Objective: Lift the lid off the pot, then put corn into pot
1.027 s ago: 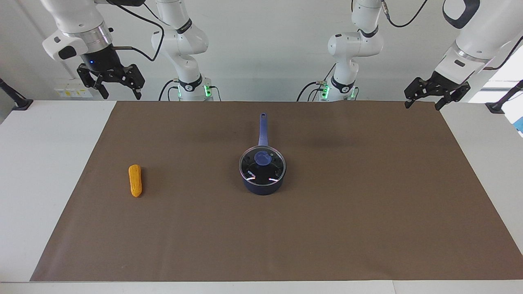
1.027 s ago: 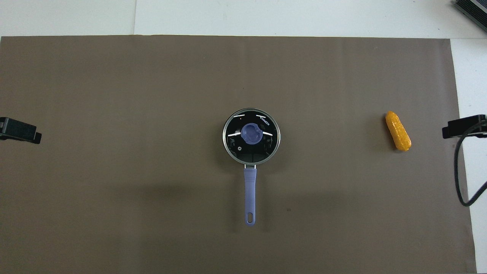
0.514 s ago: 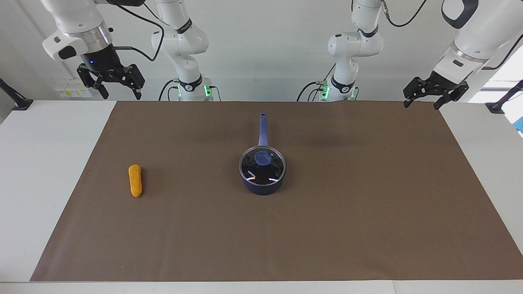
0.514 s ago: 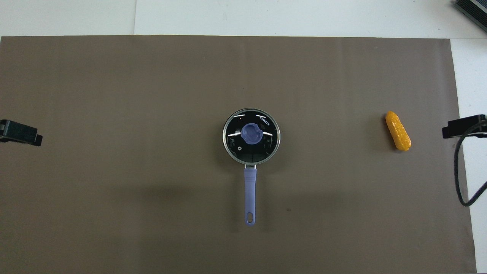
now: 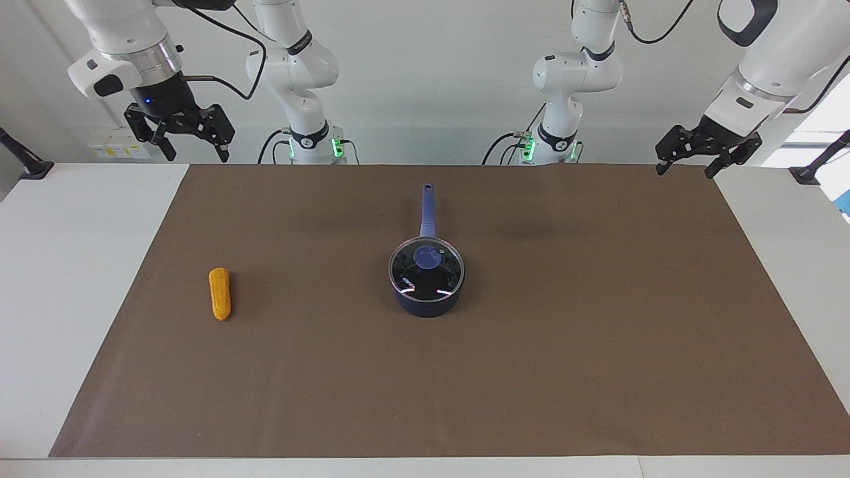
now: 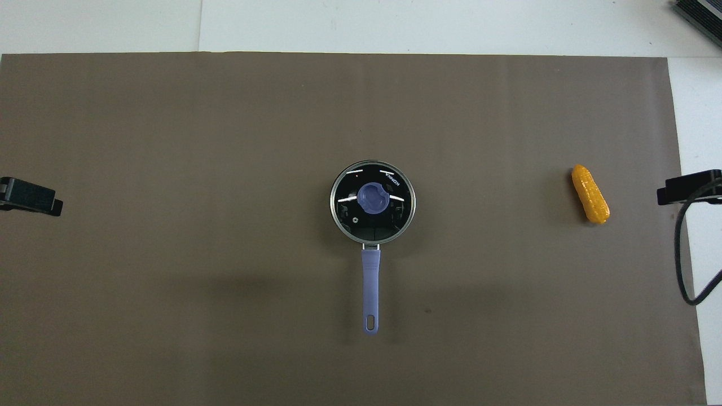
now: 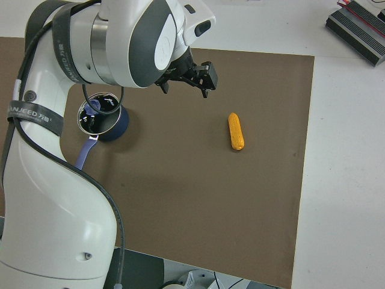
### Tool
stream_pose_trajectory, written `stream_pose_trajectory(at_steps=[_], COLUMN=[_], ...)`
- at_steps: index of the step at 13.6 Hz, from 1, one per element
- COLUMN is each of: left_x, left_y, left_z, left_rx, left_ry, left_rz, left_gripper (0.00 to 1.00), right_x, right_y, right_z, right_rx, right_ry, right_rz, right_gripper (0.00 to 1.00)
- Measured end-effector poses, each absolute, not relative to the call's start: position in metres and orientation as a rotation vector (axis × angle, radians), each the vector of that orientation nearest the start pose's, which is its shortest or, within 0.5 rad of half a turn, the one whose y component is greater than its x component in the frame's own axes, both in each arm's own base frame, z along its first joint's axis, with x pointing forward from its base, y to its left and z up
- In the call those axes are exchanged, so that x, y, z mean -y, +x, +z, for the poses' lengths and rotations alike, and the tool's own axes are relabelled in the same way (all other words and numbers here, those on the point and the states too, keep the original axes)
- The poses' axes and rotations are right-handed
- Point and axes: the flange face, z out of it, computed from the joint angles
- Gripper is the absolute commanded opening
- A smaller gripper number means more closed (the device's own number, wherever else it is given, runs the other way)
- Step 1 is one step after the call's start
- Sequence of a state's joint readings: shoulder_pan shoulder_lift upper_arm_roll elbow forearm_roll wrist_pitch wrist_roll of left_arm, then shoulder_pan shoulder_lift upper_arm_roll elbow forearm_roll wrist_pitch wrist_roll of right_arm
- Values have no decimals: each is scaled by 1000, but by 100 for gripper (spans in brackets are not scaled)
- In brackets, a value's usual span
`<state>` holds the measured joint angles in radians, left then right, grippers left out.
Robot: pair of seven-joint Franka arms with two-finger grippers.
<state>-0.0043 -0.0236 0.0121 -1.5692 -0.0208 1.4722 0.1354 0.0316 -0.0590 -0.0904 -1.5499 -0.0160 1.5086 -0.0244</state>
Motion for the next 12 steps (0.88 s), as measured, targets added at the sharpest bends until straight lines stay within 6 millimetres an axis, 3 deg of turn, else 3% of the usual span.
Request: stream_pose_trajectory(at_steps=[12], left_x=[6], left_y=[534], left_z=[635], left_rx=[-228], left_ry=[-3157], left_rz=[98], left_gripper=[100], right_x=[38], right_y=[528], right_z=[661], right_rx=[-67], right_ry=[-3152], right_rz=[-27], right_gripper=[100])
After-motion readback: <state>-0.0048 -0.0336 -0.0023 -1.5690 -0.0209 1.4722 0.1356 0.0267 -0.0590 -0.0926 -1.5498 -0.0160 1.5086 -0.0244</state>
